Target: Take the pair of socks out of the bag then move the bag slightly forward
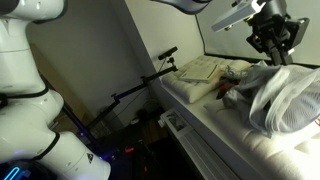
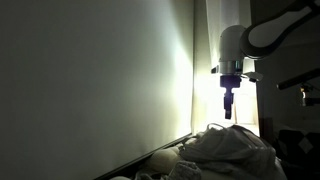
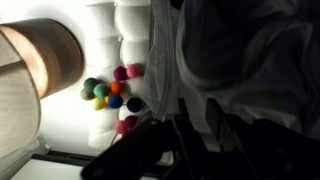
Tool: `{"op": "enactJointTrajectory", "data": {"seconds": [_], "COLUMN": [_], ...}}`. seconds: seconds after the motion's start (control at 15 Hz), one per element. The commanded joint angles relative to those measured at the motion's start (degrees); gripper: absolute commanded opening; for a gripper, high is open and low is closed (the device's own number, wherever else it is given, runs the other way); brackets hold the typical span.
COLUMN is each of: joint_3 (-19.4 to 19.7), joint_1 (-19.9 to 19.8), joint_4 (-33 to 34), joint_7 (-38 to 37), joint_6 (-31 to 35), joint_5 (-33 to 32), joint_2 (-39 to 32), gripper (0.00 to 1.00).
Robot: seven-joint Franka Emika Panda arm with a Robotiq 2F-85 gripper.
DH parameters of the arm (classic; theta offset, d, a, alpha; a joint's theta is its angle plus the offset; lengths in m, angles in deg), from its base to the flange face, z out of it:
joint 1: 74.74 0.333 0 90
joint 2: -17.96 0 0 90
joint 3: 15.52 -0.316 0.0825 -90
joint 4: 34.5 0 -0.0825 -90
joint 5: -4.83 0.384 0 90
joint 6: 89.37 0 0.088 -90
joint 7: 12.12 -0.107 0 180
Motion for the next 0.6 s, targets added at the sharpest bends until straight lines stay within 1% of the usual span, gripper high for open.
{"op": "enactJointTrajectory", "data": {"seconds": [0.0,0.27,0.4,0.53], "joint_3": [-1.24,-0.78,-0.81,-0.62], "joint_1": [-1.03,-1.04,-1.32,-1.17], "joint_4": [-0.96,-2.24,-3.35,-3.78], "joint_7": [6.26,7.77,7.99,7.46], "joint_6": [-3.72,-6.71,-9.09,-11.09], "joint_5": [1.62,1.03,1.50,0.92], "joint_2": [-0.21,0.70,2.05,2.60], "gripper": [0.58,0.88,1.00,0.92]}}
